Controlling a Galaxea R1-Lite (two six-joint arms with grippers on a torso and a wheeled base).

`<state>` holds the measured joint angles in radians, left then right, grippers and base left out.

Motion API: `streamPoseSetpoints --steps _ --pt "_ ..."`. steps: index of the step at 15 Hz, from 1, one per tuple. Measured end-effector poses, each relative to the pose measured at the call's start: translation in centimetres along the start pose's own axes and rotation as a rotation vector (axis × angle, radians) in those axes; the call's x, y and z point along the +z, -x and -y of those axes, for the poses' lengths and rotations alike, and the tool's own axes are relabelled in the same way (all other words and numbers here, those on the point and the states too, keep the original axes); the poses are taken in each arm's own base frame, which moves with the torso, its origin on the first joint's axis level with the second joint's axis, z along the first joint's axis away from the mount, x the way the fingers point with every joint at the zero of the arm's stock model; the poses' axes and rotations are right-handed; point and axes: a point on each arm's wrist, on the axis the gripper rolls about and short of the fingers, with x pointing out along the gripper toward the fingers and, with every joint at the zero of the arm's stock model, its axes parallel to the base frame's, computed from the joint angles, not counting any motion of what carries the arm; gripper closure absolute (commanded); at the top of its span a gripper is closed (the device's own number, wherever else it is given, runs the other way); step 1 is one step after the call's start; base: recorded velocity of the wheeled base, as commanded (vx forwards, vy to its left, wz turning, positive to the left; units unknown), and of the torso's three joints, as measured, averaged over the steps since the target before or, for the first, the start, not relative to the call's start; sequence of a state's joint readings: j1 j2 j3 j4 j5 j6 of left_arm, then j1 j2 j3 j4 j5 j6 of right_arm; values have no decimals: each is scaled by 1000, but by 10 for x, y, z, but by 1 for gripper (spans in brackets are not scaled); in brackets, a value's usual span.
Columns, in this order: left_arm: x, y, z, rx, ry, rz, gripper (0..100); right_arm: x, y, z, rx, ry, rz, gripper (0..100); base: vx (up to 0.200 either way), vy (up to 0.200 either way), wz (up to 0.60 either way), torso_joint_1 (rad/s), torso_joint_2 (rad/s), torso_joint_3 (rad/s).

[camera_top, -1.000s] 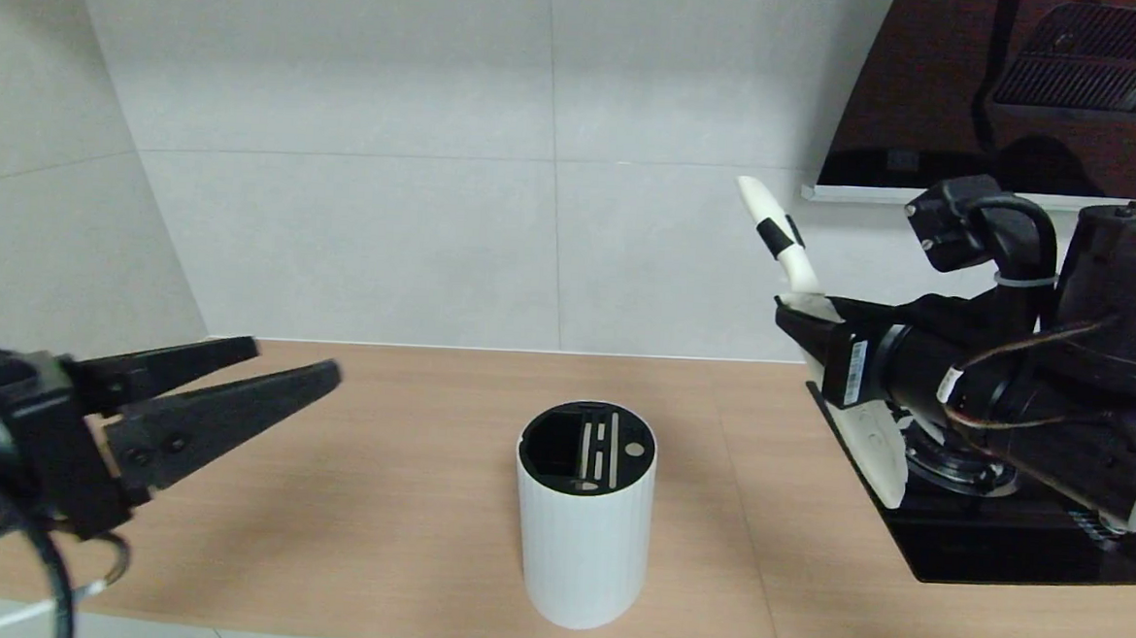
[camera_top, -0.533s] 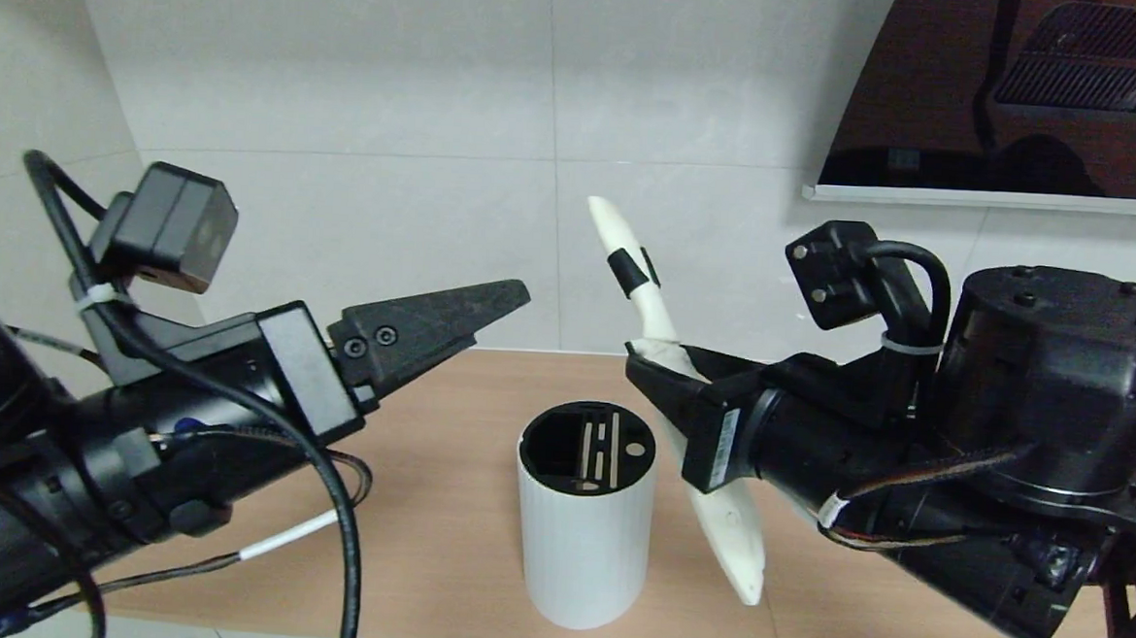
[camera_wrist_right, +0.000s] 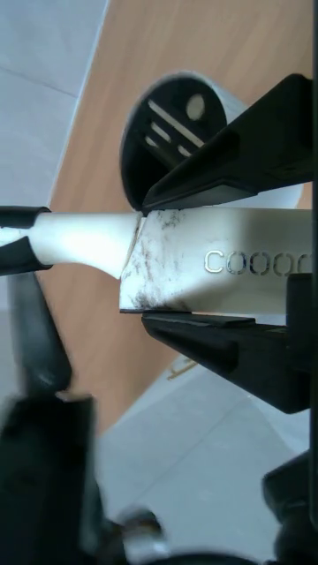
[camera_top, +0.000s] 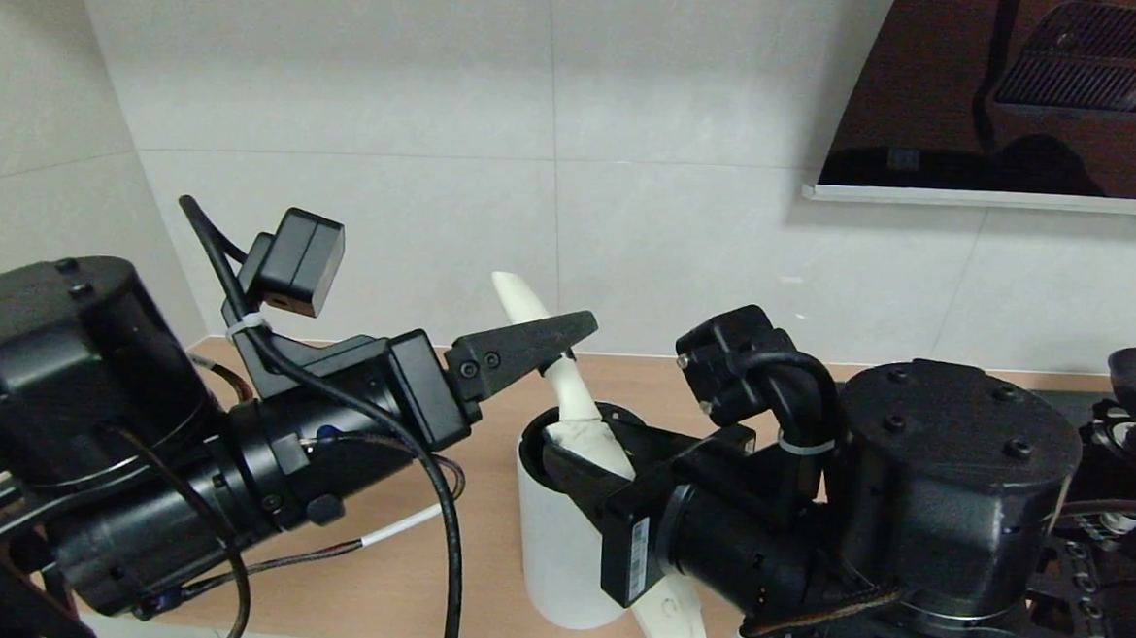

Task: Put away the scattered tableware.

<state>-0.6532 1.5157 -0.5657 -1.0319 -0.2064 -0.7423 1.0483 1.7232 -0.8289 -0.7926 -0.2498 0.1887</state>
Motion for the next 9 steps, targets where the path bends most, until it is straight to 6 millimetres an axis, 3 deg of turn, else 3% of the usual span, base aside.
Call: streamPoseSetpoints --steps 9 --pt "-11 -14 -15 60 -27 -6 0 -5 0 -5 11 3 -7 100 0 0 0 0 0 0"
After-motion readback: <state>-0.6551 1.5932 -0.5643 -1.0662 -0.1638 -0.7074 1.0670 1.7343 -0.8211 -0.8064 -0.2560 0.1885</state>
